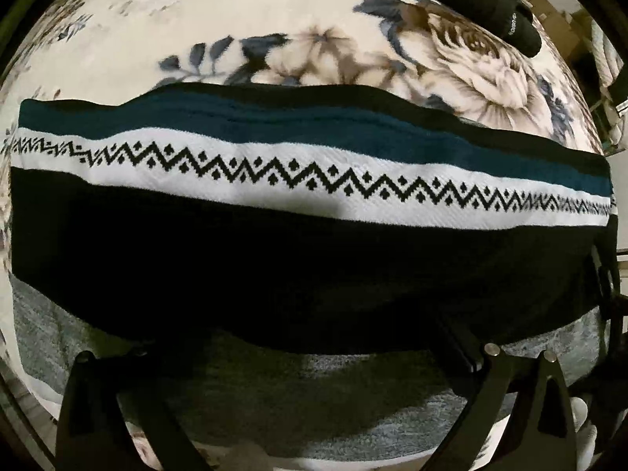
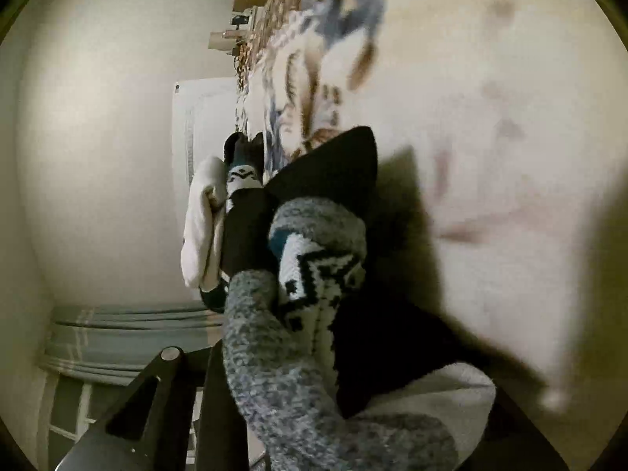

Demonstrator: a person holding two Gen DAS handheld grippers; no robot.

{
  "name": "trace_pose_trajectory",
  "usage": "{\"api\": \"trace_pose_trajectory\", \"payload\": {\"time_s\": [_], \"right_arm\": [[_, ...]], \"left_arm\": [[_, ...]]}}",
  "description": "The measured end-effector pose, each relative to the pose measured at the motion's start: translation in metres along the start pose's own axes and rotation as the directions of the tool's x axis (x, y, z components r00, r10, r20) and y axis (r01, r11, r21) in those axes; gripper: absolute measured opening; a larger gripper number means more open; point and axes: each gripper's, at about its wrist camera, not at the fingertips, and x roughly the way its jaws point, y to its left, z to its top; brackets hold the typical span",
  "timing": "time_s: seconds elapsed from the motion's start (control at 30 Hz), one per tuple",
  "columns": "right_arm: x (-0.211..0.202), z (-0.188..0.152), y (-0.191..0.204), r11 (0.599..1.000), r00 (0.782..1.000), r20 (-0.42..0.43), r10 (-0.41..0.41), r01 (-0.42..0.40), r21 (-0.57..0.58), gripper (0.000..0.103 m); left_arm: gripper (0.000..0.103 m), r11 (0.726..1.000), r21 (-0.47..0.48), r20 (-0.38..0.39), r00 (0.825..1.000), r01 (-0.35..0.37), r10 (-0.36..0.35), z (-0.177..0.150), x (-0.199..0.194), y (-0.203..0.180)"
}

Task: Fold small clothes

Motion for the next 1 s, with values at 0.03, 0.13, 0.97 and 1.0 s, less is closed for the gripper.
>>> {"api": "trace_pose_trajectory", "payload": {"time_s": [0.03, 0.13, 0.97, 1.0], "right_arm": [[-0.002, 0.000, 0.007, 0.999, 1.000, 0.008, -0.025, 0.025, -0.022, 0.024], [-0.008, -0.007, 0.038, 0.984, 0.993, 0.039, -0.113, 0.117, -0.135, 0.022], [0.120, -0.418, 0.174, -0.087, 0.889, 0.199, -0.413, 0.179, -0.980, 0.019], [0.121, -0.433, 0.166, -0.114, 0.887, 0.198, -0.418, 0.165, -0.980, 0.019]], "left_arm": [[0.103, 1.000, -0.005, 0.005, 1.000, 0.011, -0.011, 0.002, -0.003, -0.004], [0.103, 0.998, -0.031, 0.056, 0.997, 0.047, -0.046, -0.003, -0.027, 0.008], [0.103, 0.840, -0.542, 0.204, 0.972, 0.016, 0.113, -0.112, -0.135, 0.322], [0.103, 0.836, -0.548, 0.203, 0.972, 0.015, 0.116, -0.116, -0.135, 0.328]]}}
